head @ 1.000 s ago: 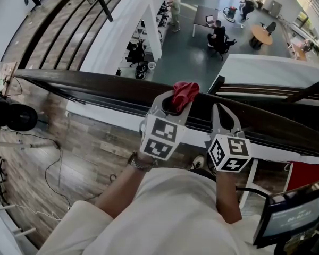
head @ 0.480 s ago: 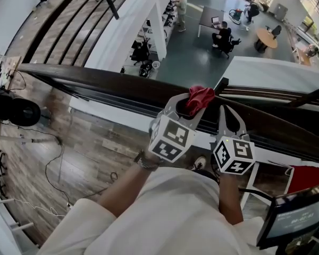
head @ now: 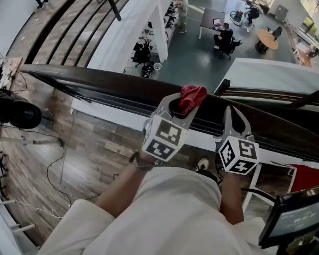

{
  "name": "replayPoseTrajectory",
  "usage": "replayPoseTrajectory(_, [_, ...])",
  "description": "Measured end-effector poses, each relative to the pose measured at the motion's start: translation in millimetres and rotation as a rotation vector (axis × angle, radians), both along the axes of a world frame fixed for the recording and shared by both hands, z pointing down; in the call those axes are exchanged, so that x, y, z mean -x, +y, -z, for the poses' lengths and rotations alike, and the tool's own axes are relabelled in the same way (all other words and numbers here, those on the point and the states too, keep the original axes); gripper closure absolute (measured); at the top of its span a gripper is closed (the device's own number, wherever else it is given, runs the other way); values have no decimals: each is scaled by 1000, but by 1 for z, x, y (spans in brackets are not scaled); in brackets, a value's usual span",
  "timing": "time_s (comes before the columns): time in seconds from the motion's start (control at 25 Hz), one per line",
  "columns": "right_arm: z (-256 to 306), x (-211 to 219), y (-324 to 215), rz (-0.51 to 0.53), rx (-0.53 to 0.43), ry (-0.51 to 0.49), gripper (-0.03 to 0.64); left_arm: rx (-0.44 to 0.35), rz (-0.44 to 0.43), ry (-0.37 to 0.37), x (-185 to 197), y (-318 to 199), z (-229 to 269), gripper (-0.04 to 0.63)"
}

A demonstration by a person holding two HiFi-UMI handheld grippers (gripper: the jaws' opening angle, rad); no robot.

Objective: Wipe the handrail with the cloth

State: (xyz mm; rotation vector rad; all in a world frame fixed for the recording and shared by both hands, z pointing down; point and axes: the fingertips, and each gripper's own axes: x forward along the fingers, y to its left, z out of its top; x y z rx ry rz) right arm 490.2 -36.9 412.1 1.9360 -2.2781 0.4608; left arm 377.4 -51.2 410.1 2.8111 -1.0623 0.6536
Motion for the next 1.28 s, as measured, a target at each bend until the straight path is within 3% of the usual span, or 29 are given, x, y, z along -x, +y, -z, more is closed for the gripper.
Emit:
replayPoseTrajectory(0.44, [-1, -7, 0, -31, -6, 7, 614, -11, 46, -8, 30, -7, -2, 465])
replayPoseTrajectory(1.28, [2, -9, 1, -39, -11, 20, 614, -9, 285, 45, 127, -14, -10, 463])
